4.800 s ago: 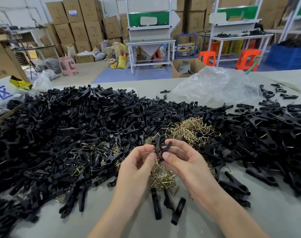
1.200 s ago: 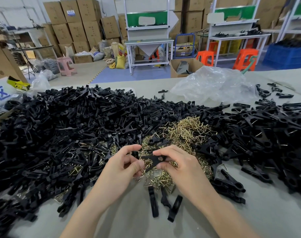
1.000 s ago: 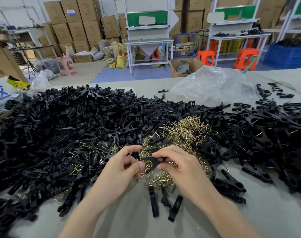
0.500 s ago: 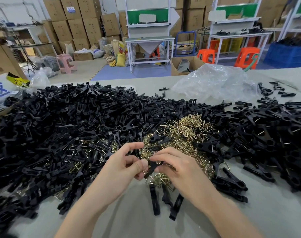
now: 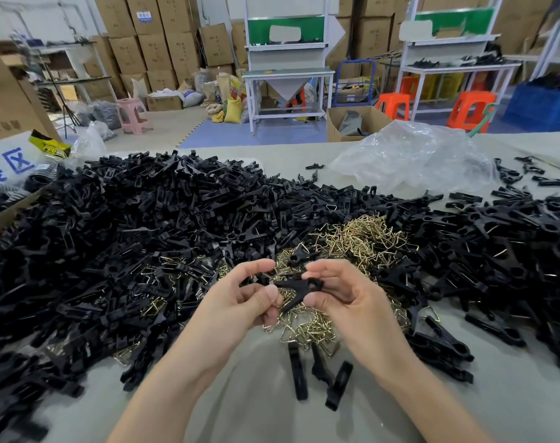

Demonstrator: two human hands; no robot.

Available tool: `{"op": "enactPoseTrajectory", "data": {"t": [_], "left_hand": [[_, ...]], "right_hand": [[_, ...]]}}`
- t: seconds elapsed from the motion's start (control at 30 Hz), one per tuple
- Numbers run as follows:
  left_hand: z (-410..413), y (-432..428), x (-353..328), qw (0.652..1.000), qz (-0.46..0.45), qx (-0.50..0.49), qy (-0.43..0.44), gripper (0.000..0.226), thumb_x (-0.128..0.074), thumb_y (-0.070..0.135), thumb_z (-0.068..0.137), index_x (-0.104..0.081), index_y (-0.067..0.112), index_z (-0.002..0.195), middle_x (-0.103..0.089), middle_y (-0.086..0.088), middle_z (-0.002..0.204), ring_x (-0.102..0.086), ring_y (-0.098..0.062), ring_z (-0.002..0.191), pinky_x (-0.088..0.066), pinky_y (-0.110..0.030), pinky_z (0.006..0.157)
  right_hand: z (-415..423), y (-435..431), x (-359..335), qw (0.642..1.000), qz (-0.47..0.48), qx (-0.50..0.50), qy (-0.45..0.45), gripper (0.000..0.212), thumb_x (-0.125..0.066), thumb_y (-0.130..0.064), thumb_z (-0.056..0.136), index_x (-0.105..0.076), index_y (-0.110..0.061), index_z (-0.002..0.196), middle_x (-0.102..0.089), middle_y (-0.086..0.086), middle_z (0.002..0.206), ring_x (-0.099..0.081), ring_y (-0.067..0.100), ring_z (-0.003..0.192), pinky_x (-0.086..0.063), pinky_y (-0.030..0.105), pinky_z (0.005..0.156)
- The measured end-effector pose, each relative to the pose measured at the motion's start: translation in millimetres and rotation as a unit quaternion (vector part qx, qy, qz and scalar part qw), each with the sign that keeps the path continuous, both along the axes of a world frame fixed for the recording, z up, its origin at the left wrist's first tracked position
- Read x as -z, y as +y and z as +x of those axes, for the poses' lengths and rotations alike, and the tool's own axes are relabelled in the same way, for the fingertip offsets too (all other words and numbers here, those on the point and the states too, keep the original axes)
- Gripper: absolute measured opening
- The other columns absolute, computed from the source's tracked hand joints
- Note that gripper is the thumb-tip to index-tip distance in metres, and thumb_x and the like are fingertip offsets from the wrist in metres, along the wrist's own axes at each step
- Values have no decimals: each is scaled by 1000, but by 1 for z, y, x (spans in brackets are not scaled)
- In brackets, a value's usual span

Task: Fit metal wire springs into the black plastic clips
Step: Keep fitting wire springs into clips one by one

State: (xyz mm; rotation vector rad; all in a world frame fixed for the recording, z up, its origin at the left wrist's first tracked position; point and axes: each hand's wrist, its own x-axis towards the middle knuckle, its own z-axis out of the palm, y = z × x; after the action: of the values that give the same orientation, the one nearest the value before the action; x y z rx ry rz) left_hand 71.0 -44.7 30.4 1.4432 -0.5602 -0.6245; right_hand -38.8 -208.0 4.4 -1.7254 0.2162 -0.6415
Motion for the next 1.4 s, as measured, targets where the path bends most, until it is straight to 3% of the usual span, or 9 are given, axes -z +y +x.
{"op": "enactPoseTrajectory", "data": {"t": [0.23,0.47,0.63,0.77,0.87,1.0,1.13,1.27,1.4], "left_hand": [[-1,-1,-4,992,-71,29,98,44,-68,10,82,-62,12,125,-66,-11,81,-60,-16,65,-54,-25,66],[-4,-4,-2,994,-60,-7,88,47,-74,20,76,-63,15,122,-69,-12,82,-60,-15,63,-55,-25,66],[-13,-13,4,987,76,-101,-98,18,-65,11,95,-71,23,107,-77,2,81,-67,-10,68,-59,-25,71],[-22,-22,8,985,97,-114,-86,32,-47,4,102,-71,21,113,-77,2,89,-73,-13,80,-62,-34,79],[-26,-25,4,994,22,-77,69,37,-40,-2,98,-73,11,109,-76,-10,97,-70,-20,86,-57,-31,75],[-34,-29,-6,940,-118,-8,321,34,-48,17,97,-72,-6,96,-67,-23,97,-68,-27,85,-59,-35,71],[-38,-30,-8,915,-105,31,387,44,-57,42,94,-74,2,100,-68,-18,97,-70,-29,87,-58,-38,71],[-38,-31,-10,915,-96,64,386,39,-57,45,93,-77,11,87,-62,-11,91,-60,-21,84,-51,-33,77],[-39,-32,-7,927,-84,58,361,38,-57,44,94,-78,13,92,-71,-10,87,-70,-22,80,-57,-33,67]], "right_hand": [[-1,4,-8,998,52,-20,-15,46,-77,-3,86,-70,-45,103,-74,-7,110,-71,11,104,-55,24,92],[0,5,-8,999,45,-13,-10,47,-78,-3,84,-70,-46,101,-74,-10,107,-71,9,101,-56,23,88],[0,12,-3,993,-101,49,22,51,-82,-13,82,-64,-53,108,-69,-27,107,-67,-1,101,-47,9,86],[-1,20,-2,973,-219,67,-10,44,-83,-26,80,-62,-47,112,-62,-31,111,-60,-6,103,-40,3,85],[0,26,-3,975,-215,42,-27,28,-77,-44,81,-66,-43,106,-62,-29,111,-60,-1,109,-41,8,90],[1,29,-3,959,-275,40,-51,24,-66,-47,88,-75,-32,104,-65,-25,113,-54,6,115,-42,21,100],[0,32,-1,937,-346,29,-34,19,-64,-47,89,-72,-32,99,-60,-19,118,-47,4,120,-38,35,104],[-2,33,-5,937,-347,32,-26,14,-65,-44,86,-68,-32,93,-57,-12,117,-44,7,120,-42,42,102],[-5,29,-5,939,-344,4,-12,12,-67,-42,87,-67,-31,91,-55,-12,117,-48,13,118,-42,39,101]]}}
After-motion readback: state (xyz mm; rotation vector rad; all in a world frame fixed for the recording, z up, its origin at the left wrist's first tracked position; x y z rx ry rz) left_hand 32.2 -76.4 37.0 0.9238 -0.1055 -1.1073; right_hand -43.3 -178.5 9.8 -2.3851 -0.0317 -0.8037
